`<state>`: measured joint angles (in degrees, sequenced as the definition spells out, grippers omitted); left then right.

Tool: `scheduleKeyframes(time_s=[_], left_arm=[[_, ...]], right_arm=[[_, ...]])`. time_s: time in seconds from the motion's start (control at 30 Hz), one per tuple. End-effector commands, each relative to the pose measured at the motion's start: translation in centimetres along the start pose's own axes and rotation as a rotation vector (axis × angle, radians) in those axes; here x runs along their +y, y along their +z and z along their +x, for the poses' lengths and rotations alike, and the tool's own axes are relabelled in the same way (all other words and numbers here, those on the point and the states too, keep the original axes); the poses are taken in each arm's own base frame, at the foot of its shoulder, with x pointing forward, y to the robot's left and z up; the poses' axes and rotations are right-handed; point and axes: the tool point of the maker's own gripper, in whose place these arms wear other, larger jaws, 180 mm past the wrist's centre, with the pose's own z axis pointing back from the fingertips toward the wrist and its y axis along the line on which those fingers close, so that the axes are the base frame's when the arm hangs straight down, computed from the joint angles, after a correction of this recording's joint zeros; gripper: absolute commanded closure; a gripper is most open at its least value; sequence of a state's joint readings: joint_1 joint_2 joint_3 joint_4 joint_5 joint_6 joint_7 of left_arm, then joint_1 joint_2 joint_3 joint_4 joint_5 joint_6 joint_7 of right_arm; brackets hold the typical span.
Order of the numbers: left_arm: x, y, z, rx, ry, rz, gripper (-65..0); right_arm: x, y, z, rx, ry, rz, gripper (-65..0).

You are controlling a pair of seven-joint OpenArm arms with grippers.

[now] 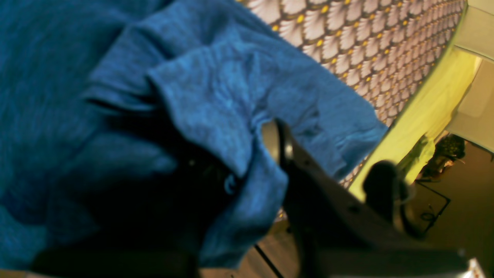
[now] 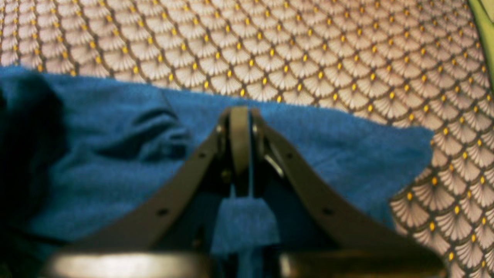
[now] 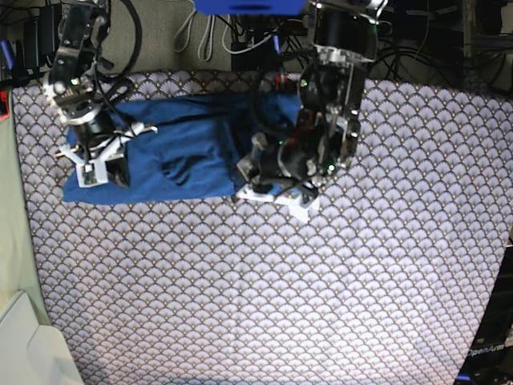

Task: Fold the T-shirt properly
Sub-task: 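Fold the held end with the left gripper toward the right gripper, then lay the folded end onto the shirt and press it flat with the left gripper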

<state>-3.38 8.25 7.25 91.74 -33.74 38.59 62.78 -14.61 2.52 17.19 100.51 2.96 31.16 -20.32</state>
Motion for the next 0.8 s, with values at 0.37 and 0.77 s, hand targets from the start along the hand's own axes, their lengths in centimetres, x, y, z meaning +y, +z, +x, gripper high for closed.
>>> scheduleKeyframes(time_s=[0.37, 0.77], left_arm=[[-3.2, -1.0, -1.8, 0.029, -0.072, -0.039, -0.4], [-2.6, -1.6, -1.9, 0.027, -0.068, -0.017, -1.5]], right_arm=[[-1.0, 0.6, 1.1, -0.047, 0.003, -0.025, 0.0], [-0.9, 0.8, 0.6, -0.035, 0.001, -0.023, 0.0]])
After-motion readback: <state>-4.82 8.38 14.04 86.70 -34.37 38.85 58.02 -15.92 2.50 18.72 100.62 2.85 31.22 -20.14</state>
